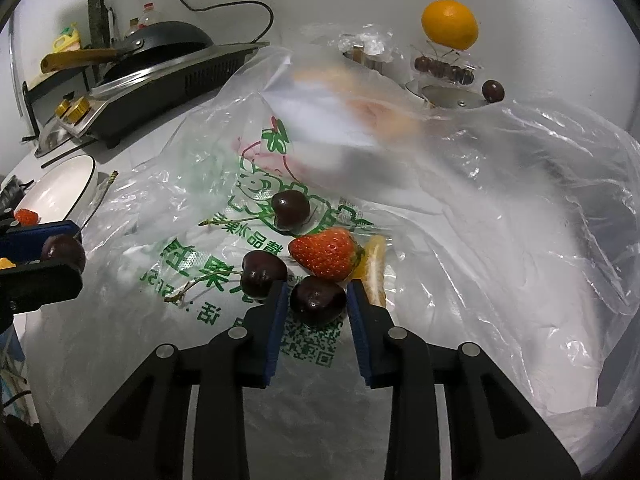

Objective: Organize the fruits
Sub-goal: 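Grasp a dark cherry with the left tool while the right tool grasps another cherry, then carry both held cherries from the bag over the white plate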

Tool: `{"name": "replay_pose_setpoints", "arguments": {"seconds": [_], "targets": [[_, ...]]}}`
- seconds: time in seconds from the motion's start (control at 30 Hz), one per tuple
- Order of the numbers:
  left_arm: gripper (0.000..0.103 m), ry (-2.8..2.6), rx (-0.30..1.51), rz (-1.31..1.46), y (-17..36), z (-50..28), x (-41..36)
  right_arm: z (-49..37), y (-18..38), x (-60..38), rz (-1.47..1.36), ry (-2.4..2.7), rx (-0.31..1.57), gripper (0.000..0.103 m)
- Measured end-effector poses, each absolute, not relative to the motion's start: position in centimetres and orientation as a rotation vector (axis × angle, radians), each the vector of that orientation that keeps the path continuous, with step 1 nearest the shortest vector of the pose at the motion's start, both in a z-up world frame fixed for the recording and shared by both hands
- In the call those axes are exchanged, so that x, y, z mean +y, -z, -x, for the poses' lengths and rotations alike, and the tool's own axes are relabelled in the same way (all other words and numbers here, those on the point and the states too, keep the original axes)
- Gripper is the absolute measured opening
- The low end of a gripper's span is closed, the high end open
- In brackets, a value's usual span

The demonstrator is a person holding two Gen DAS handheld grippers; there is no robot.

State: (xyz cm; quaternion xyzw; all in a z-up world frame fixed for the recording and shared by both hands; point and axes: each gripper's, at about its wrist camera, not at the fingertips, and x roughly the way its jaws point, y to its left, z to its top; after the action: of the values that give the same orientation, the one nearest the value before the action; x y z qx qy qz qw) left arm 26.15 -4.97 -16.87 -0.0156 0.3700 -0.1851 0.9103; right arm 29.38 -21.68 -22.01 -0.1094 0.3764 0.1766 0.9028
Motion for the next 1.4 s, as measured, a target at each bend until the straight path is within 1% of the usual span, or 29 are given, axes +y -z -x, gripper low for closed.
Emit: {"name": "replay_pose_setpoints", "arguments": {"seconds": [0.2,0.73,1.4], "targets": [[0.029,0.374,0.756,0.03,16.7,-25.7,-4.8,-29.0,21.8,-21.8,0.234,-0.371,0.774,0.031],[0.029,0.364,0.726,0.028,15.6,-23.6,-4.4,-24.6,18.6,-20.9,0.219,-0.433,0.72,0.031],[0.029,0.353,0.675,0.035,14.2,-19.5,-1.6,-19.9,15.9,-17.3,0.246,-0.472,0.653,0.031]]}}
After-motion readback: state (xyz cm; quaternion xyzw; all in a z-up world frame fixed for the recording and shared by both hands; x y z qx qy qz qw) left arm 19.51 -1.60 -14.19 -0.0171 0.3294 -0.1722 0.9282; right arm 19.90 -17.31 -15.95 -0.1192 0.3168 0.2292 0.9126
